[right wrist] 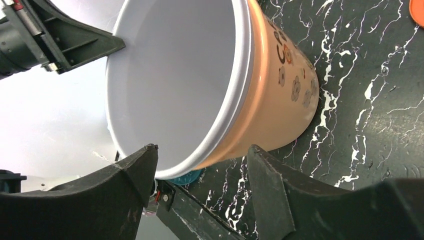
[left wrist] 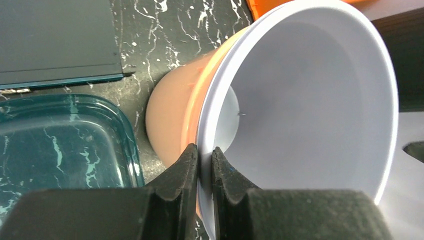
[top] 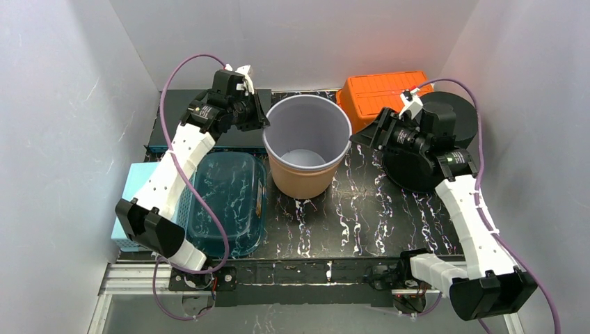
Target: Turn the large container upside down
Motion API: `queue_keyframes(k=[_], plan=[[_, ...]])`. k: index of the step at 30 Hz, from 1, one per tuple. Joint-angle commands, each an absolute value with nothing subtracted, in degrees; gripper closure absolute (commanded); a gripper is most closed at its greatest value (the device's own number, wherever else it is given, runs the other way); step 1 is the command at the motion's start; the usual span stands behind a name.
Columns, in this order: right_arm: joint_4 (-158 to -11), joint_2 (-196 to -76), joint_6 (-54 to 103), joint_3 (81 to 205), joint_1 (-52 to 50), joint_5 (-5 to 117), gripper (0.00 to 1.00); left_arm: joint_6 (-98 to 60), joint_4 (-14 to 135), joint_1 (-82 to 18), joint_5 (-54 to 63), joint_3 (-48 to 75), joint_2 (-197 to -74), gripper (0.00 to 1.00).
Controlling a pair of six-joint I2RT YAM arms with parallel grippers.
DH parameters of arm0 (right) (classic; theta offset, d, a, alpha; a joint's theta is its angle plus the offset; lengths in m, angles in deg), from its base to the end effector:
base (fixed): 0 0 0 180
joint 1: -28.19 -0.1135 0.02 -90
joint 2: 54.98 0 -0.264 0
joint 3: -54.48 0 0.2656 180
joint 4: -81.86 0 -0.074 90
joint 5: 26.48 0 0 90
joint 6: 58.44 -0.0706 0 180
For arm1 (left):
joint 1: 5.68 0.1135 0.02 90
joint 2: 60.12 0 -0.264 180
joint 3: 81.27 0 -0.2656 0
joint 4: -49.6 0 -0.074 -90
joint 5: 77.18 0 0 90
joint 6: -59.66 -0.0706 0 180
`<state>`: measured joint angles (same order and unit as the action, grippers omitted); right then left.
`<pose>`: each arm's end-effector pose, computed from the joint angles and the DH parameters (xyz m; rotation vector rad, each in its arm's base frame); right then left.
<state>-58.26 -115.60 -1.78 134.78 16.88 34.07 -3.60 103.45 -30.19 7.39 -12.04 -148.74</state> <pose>0.2557 0.0865 0.3862 0.0219 2.0095 1.0044 0.3452 -0.1647 0.4017 0.0153 2.1865 -0.6207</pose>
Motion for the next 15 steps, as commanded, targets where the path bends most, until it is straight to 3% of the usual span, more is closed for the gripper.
queue_keyframes(k=[1,7,11,15], plan=[[-59.7,-117.7,-2.5,137.8,16.6,32.2,0.31,-2.0,101.7,-30.2,0.5,-12.1,-143.9,1.0],[-55.9,-123.2,-0.5,140.8,12.1,33.9,0.39,0.2,100.3,-30.2,-4.4,-10.4,-143.0,1.0],[-55.9,-125.4,-0.5,142.3,6.1,38.8,0.54,2.0,98.3,-30.1,-6.5,-7.8,-141.6,1.0],[-57.5,-125.7,-2.6,142.8,4.2,41.4,0.78,3.7,96.4,-30.2,-7.9,-6.0,-139.6,1.0]])
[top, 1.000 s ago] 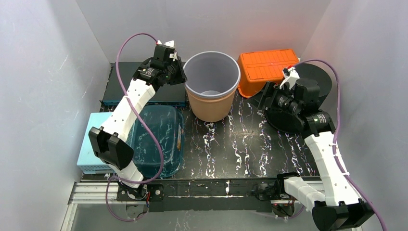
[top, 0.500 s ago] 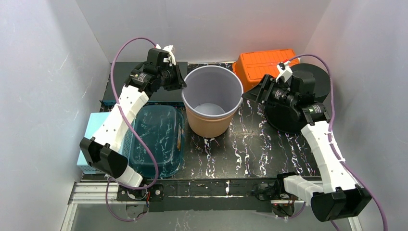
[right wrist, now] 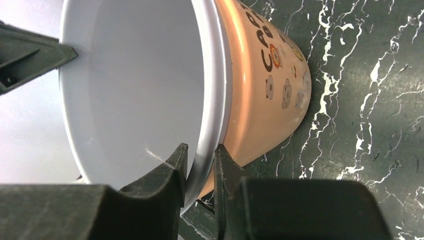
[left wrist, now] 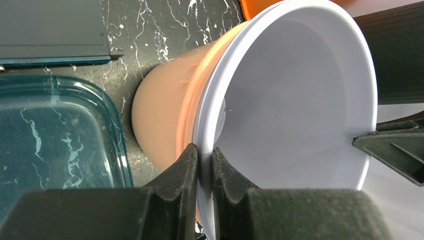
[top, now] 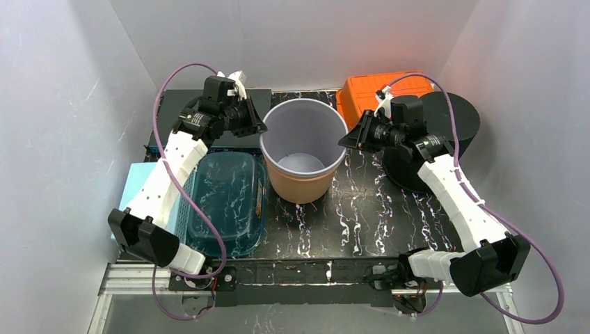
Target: Turn the large container upside down
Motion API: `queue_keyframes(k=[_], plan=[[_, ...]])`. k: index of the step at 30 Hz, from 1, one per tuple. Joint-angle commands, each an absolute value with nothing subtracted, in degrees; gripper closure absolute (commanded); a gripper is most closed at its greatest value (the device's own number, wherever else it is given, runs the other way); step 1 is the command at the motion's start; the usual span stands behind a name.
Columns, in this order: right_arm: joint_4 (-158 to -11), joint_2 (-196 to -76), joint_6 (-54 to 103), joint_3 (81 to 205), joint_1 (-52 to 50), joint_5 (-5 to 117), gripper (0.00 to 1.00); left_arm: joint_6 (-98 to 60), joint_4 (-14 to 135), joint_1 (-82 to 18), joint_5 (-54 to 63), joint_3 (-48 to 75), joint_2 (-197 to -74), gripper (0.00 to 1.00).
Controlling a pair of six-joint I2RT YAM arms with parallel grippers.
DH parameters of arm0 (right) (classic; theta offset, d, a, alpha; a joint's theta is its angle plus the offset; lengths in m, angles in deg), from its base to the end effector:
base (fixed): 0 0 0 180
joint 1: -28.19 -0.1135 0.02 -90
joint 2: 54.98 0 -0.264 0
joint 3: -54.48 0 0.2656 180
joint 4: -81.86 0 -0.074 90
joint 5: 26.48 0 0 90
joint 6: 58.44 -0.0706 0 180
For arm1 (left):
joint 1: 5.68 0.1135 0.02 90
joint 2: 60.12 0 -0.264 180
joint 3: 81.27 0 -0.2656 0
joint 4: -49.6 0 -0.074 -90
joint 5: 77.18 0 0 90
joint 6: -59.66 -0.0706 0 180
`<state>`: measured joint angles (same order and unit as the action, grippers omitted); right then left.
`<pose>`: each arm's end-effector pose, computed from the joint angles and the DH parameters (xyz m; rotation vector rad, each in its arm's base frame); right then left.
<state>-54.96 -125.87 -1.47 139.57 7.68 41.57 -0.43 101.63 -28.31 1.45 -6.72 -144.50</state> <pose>0.2840 0.1344 0.3605 -0.0099 2.1829 0.9512 0.3314 -0.1532 0.3980 -0.0158 2.1924 -0.7440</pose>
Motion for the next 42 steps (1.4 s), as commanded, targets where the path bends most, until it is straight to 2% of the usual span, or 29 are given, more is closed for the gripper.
queue_keyframes(k=[1,3,4,8,10,13,14,15,17,20,21,23,27,31,34,37,42], plan=[[-57.7,-125.5,-3.0,142.9,4.2,42.0,0.81,3.7,96.5,-30.2,-7.9,-5.8,-139.3,1.0],[-57.6,-125.0,-3.8,143.4,4.1,43.7,0.93,3.8,96.7,-30.1,-7.7,-5.9,-138.7,1.0],[-57.5,-124.9,-4.4,143.7,4.1,44.1,0.98,4.0,97.1,-30.2,-7.4,-6.0,-138.4,0.95],[-58.9,-124.7,-7.5,144.9,4.2,42.7,0.99,3.2,99.5,-30.1,-6.0,-6.4,-137.7,0.6],[-61.1,-124.0,-9.9,144.6,4.2,42.2,0.99,1.9,101.2,-30.1,-5.6,-6.7,-137.8,0.53],[-62.7,-123.3,-12.5,144.8,4.3,42.7,0.99,-0.2,104.5,-30.2,-5.5,-7.3,-138.5,0.51],[-63.2,-123.0,-13.3,144.8,4.4,42.9,0.99,-0.8,105.5,-30.1,-5.5,-7.4,-138.8,0.53],[-63.4,-122.8,-13.8,144.9,4.4,43.4,0.99,-1.5,106.1,-30.1,-5.7,-7.6,-138.9,0.6],[-62.8,-122.5,-14.3,145.7,4.7,44.4,0.99,-2.3,106.8,-30.1,-6.1,-7.7,-138.9,0.68],[-61.7,-122.9,-14.5,147.4,4.8,44.0,0.99,-2.9,107.5,-30.1,-6.4,-8.5,-138.7,0.71],[-61.4,-123.3,-14.6,148.0,4.9,43.3,0.99,-3.2,107.7,-30.1,-6.5,-8.8,-138.7,0.69],[-61.1,-123.9,-15.1,149.3,4.8,41.8,0.99,-4.0,108.3,-30.2,-7.7,-9.6,-139.0,0.56],[-60.1,-124.8,-15.2,151.7,5.2,39.5,0.99,-5.2,110.2,-30.1,-8.5,-10.6,-139.8,0.54],[-57.8,-125.5,-14.1,153.4,5.4,39.2,0.99,-5.4,110.6,-30.1,-9.4,-10.2,-140.1,0.64],[-58.4,-125.5,-14.1,152.8,5.4,38.1,0.99,-5.5,110.6,-30.1,-10.4,-10.2,-140.1,0.75],[-60.4,-124.7,-14.4,151.1,5.3,37.8,0.99,-5.5,110.2,-30.2,-11.1,-10.2,-140.3,0.86],[-67.1,-122.2,-17.8,146.3,5.4,37.2,0.99,-3.3,106.4,-30.1,-12.4,-8.1,-139.3,0.97]])
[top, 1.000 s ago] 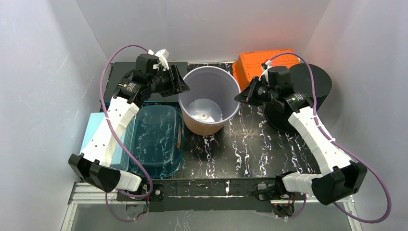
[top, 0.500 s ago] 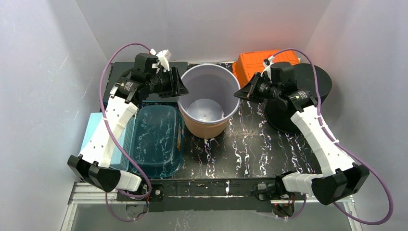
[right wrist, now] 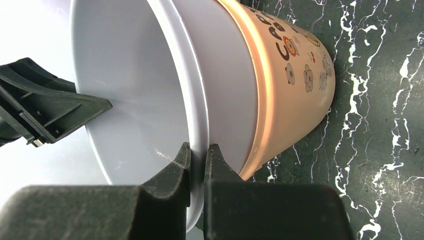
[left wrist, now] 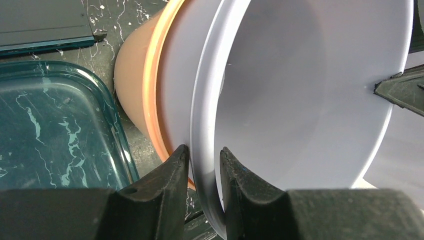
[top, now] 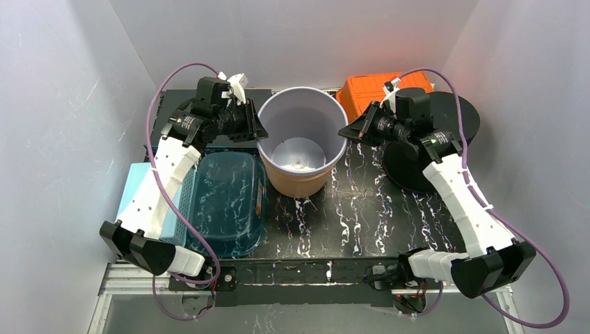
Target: Turn the large container upside down
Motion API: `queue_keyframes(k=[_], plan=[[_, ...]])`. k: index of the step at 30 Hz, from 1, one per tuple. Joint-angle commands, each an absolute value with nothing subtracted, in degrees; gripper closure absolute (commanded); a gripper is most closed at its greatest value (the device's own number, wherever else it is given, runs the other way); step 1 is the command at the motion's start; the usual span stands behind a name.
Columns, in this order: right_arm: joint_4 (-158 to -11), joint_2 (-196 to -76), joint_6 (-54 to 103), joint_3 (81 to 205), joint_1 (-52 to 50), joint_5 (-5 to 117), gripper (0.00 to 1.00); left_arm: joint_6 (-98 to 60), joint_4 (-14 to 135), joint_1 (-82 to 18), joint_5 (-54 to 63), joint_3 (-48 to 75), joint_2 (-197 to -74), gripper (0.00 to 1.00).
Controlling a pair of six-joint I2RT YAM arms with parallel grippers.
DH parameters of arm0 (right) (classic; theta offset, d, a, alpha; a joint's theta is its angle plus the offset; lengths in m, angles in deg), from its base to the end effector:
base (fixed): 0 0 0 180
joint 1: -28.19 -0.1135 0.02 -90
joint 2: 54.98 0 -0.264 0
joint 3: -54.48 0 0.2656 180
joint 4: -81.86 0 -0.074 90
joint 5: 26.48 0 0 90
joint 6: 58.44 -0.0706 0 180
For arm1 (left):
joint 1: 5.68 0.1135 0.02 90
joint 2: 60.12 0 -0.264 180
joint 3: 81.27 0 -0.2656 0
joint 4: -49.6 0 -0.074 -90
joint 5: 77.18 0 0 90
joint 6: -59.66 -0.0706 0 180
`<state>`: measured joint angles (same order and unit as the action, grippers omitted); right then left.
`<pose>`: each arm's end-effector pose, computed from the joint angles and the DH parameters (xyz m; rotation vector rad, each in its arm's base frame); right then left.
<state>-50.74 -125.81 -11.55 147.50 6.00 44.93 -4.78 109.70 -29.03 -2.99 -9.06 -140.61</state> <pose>0.2755 0.1367 0.4032 0.1697 2.1411 1.0257 0.2969 -0.1491 0.4188 0.1252 2.2218 -0.7813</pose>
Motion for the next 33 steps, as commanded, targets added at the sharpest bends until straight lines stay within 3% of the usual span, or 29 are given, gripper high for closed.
queue_keyframes(k=[1,3,7,9,25,33], plan=[[-68.0,-121.9,-18.2,145.5,5.3,37.2,0.96,-2.7,105.3,-30.1,-12.6,-7.3,-139.0,0.99],[-68.7,-121.8,-18.8,144.5,5.4,37.2,0.89,-1.2,102.7,-30.1,-13.3,-5.7,-138.3,1.0],[-69.5,-121.8,-19.2,143.3,5.5,37.0,0.84,1.9,97.9,-30.1,-14.0,-2.5,-136.8,1.0],[-70.6,-121.4,-19.9,142.3,5.5,37.2,0.75,3.2,96.0,-30.1,-14.3,-1.2,-136.2,1.0],[-77.2,-120.2,-26.9,136.4,7.1,34.4,0.65,7.9,89.7,-29.5,-15.4,2.7,-134.0,1.0],[-72.1,-122.8,-22.8,138.8,7.1,32.5,0.6,6.8,90.7,-29.4,-15.2,1.6,-134.0,1.0]])
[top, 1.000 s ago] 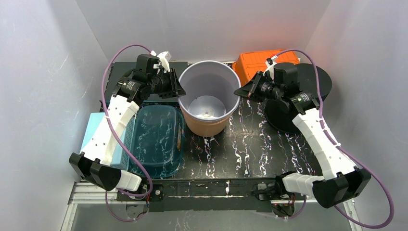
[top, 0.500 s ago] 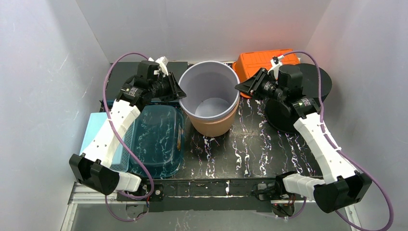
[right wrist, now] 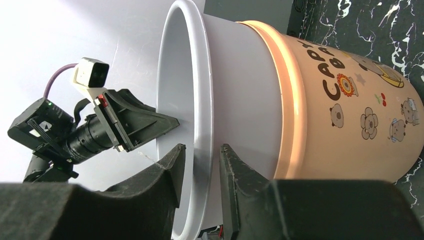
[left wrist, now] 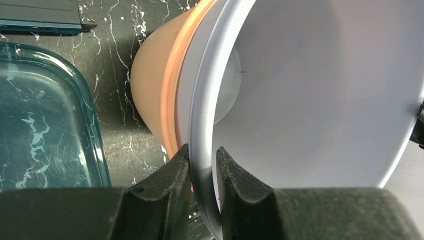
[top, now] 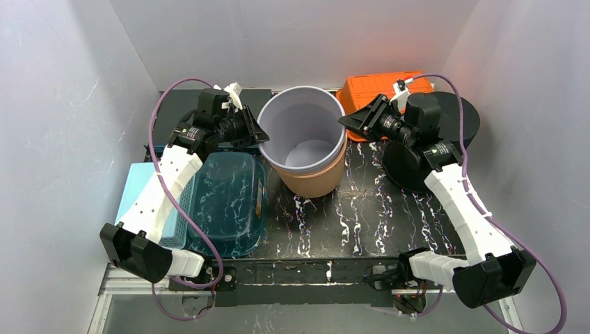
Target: Turn the large container upside down
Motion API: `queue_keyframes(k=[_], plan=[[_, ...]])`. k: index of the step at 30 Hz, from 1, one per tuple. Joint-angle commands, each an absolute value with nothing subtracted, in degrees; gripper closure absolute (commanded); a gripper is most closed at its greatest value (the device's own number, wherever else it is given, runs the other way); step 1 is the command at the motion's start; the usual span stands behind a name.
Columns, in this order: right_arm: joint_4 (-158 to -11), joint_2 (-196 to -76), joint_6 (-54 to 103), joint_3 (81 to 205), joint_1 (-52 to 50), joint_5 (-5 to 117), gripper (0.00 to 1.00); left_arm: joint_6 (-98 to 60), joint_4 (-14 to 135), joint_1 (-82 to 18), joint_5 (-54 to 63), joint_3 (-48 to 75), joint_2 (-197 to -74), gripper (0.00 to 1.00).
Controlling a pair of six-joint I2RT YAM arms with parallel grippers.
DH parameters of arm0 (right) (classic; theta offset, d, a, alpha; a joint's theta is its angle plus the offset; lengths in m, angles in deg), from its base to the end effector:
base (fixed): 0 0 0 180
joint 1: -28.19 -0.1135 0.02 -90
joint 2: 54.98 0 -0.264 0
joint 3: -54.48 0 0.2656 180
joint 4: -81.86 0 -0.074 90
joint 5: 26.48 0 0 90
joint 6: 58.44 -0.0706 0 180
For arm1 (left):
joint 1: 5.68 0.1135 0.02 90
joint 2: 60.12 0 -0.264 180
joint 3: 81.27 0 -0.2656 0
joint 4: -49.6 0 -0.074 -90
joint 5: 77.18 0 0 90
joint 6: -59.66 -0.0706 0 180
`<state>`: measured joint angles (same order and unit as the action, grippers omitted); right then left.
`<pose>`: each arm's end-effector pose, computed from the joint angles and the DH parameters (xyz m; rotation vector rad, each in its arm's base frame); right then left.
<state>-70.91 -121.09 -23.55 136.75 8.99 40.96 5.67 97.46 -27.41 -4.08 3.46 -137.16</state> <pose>0.2789 0.1258 0.4021 0.2905 1.9140 1.2536 0.3046 -0.1435 0.3839 -0.0844 2.1959 -0.8997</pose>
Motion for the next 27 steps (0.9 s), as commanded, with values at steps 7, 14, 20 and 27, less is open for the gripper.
queue_keyframes(k=[7,14,20,27], plan=[[-69.0,-124.6,-20.2,141.0,7.1,32.0,0.59,6.7,90.6,-29.4,-15.7,0.6,-134.6,1.0],[-69.0,-125.5,-18.4,143.9,7.1,32.9,0.95,6.7,90.2,-29.5,-16.5,-1.1,-135.5,1.0],[-70.5,-127.3,-18.0,146.9,7.1,34.3,0.99,5.9,91.4,-29.4,-16.2,-5.0,-137.4,0.88],[-70.4,-130.4,-17.0,149.8,7.4,42.2,0.99,2.8,97.5,-27.9,-12.9,-11.9,-141.7,0.57]])
